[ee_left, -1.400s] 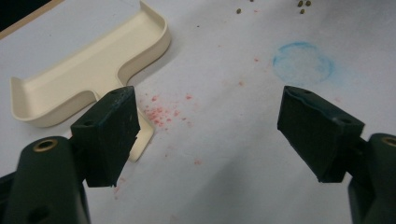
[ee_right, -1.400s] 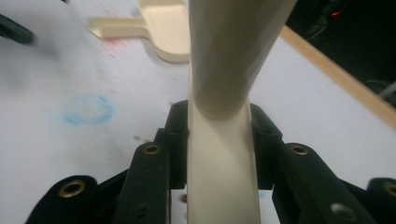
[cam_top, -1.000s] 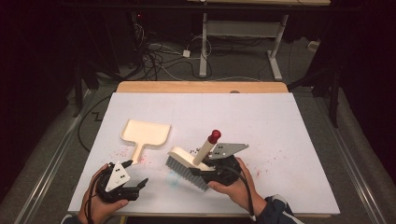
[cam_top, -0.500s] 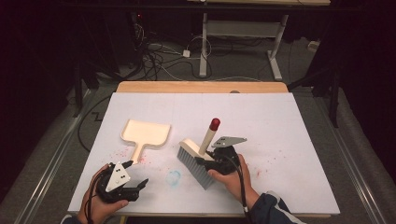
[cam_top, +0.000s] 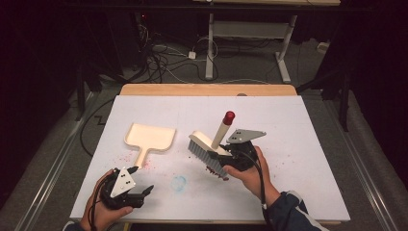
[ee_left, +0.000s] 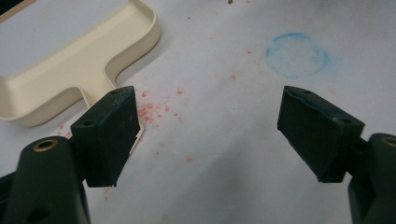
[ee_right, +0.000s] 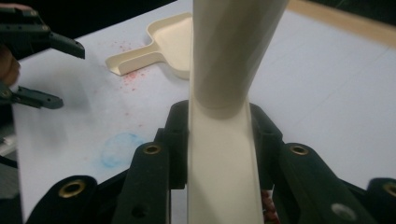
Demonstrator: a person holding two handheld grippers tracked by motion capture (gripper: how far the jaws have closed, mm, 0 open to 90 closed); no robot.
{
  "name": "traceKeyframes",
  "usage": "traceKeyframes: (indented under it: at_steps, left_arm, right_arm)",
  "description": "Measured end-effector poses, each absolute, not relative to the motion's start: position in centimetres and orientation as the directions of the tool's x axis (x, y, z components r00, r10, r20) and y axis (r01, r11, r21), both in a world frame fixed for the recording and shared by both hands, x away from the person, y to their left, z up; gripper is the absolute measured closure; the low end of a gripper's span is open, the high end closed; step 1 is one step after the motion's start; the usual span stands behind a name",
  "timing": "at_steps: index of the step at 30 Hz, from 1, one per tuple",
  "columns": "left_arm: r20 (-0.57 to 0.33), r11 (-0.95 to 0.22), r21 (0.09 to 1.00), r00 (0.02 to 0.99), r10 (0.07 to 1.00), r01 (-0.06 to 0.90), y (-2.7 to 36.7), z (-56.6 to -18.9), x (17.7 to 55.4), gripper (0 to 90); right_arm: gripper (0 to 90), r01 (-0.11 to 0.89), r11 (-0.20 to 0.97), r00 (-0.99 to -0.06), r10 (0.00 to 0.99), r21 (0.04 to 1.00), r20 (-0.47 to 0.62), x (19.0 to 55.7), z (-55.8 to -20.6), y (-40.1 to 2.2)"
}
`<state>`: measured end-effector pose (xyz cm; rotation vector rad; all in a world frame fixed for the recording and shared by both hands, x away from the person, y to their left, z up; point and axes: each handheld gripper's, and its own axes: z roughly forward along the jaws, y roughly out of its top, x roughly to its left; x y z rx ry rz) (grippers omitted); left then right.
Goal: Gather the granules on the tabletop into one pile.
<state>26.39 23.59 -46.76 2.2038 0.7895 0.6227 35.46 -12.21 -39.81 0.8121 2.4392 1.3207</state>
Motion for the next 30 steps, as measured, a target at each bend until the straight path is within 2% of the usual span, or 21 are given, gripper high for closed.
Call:
traceKeyframes:
  at_steps: [2,5,9,18,27,30]
  left_arm:
    - [0.206,-0.573,0.745,0.700,0.684,0.341,23.6,-46.7,26.5,20.2]
    - [0.192,-0.569,0.742,0.701,0.686,0.354,23.5,-46.8,26.5,20.2]
    - [0.185,-0.567,0.740,0.702,0.688,0.361,23.6,-47.0,26.6,20.2]
    - [0.187,-0.575,0.733,0.704,0.685,0.364,23.8,-47.1,26.5,20.2]
    - [0.187,-0.578,0.730,0.707,0.682,0.365,23.8,-47.1,26.3,20.2]
    - [0.185,-0.580,0.729,0.712,0.678,0.364,23.7,-47.1,26.4,20.2]
  right_arm:
    - [67.7,0.282,0.494,-0.827,0.559,0.822,-0.052,35.8,-39.0,-11.9]
    - [67.7,0.153,0.565,-0.864,0.475,0.811,-0.168,37.2,-38.6,-11.2]
    - [67.7,0.020,0.684,-0.883,0.354,0.729,-0.308,39.4,-39.3,-9.9]
    - [67.8,-0.038,0.731,-0.887,0.289,0.682,-0.359,42.6,-43.1,-8.1]
    - [67.4,-0.151,0.731,-0.920,0.143,0.666,-0.365,39.9,-44.4,-9.6]
    - [67.4,-0.149,0.724,-0.922,0.144,0.673,-0.359,39.0,-44.6,-10.7]
